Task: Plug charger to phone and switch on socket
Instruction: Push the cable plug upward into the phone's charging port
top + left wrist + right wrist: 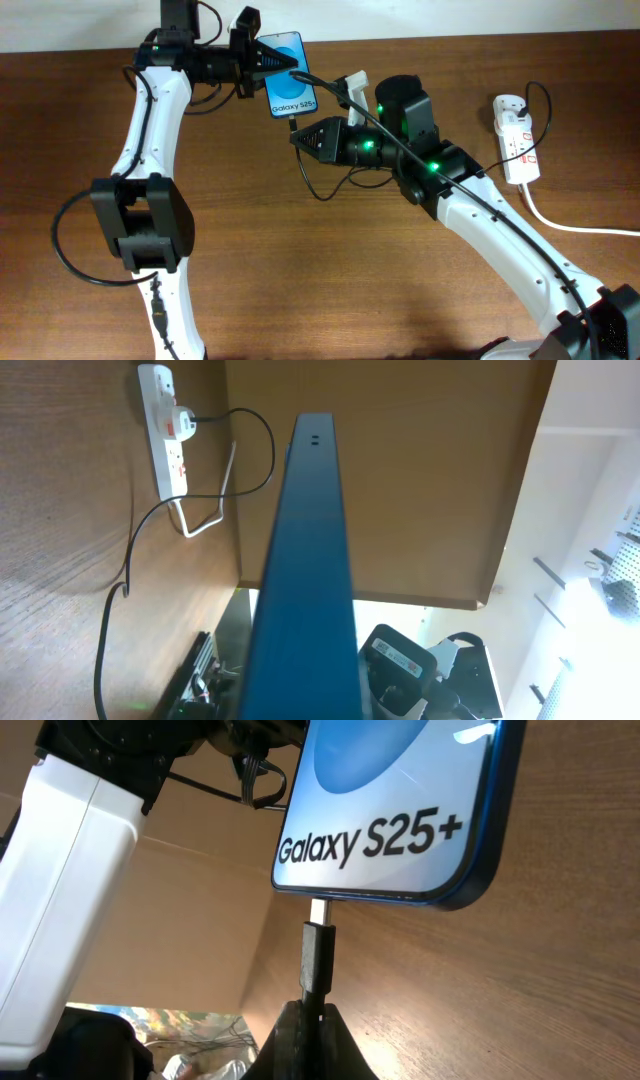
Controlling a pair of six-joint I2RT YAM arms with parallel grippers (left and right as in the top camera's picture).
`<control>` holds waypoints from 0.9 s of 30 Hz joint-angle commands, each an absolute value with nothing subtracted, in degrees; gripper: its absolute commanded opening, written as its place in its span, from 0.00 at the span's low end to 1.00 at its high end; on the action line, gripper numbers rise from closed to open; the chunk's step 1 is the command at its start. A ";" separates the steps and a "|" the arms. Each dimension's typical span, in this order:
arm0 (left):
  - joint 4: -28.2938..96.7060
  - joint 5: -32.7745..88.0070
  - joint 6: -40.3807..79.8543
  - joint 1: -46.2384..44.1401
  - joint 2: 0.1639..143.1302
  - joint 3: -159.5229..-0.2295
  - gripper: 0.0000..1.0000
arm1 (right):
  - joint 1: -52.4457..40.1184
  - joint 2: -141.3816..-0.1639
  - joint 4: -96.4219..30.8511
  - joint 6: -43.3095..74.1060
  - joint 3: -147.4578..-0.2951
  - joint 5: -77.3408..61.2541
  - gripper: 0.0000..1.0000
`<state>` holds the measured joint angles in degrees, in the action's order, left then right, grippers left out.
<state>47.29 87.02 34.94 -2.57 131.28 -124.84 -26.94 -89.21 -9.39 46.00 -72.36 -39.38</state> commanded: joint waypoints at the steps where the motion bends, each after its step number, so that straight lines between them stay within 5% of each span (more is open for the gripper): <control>1: 47.16 90.19 33.80 -2.46 130.39 -125.47 0.00 | -26.48 -89.58 -9.41 44.29 -72.25 -39.88 0.04; 27: 47.16 90.19 33.78 -2.48 130.39 -125.47 0.00 | -24.60 -89.58 -8.51 44.01 -72.25 -39.83 0.04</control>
<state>47.29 87.05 34.94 -2.57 131.28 -124.84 -25.21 -89.21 -9.45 44.62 -72.18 -41.25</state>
